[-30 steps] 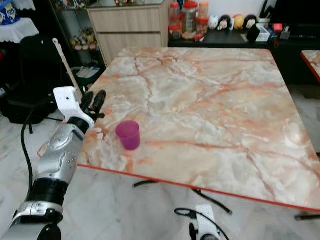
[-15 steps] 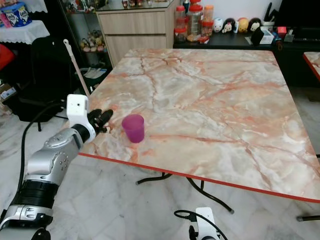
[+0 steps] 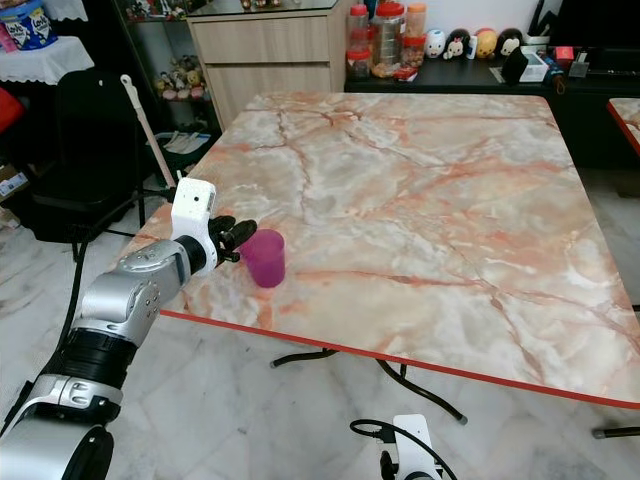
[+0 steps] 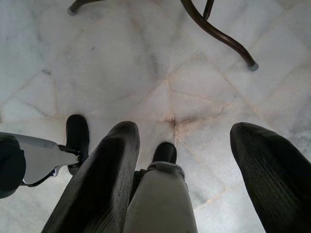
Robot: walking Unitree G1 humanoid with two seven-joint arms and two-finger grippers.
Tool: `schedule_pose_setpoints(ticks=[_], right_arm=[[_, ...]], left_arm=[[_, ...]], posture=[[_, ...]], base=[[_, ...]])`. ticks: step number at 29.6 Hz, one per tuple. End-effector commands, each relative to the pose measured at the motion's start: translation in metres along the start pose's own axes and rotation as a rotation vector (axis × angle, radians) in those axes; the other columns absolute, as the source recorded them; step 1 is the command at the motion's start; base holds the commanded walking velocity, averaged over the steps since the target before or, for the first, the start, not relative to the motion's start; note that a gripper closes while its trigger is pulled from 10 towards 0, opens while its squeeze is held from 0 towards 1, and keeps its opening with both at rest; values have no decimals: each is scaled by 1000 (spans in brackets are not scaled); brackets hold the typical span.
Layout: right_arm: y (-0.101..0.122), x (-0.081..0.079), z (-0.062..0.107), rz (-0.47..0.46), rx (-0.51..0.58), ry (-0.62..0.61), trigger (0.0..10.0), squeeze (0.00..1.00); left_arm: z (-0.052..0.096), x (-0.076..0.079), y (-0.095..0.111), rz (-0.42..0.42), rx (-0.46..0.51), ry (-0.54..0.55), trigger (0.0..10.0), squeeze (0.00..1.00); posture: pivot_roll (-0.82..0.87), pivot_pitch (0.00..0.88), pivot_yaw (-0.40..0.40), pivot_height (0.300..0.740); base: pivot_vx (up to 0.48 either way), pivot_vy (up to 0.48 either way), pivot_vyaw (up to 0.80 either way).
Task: Setting the table
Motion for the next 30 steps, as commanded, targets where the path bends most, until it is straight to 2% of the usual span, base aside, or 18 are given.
schedule_pose_setpoints(ticks=[1, 7, 8, 9, 15, 16, 30], right_arm=[[0, -2, 0, -18, -4, 0, 10000, 0], [0, -2, 0, -17, -4, -2, 10000, 0], [0, -2, 0, -15, -4, -3, 10000, 0], [0, -2, 0, -15, -3, -3, 10000, 0], [1, -3, 0, -17, 0, -1, 10000, 0], [1, -3, 0, -18, 0, -1, 10000, 0], [0, -3, 0, -19, -3, 0, 10000, 0]], left_arm=[[-2, -3, 5, -38, 7, 16, 10000, 0], [-8, -4, 8, -61, 19, 23, 10000, 0], [-8, -3, 9, -63, 21, 19, 10000, 294], [-9, -2, 9, -69, 19, 15, 10000, 1000], [-11, -4, 9, -78, 14, 20, 10000, 1000], [-10, -4, 8, -78, 13, 20, 10000, 0], [-12, -6, -2, -91, -59, -7, 10000, 0]], posture=[[33, 35, 104, 736], [32, 32, 102, 736], [32, 33, 103, 736], [33, 33, 103, 736], [33, 35, 105, 736], [33, 35, 106, 736], [31, 37, 106, 736]], base=[[0, 0, 0], [0, 0, 0], [0, 0, 0], [0, 0, 0], [0, 0, 0], [0, 0, 0], [0, 0, 0]])
Point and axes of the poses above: a point about 5 cm out from each wrist's last joint towards the gripper, its own z axis pointing back from the gripper into the wrist, its own y axis along the axis of the wrist's last joint, x = y × z, the point moved 1 cm from there along -z, pointing out of the wrist towards the gripper, and after that the axes turned 2 degrees about z, right-handed, at the moved point
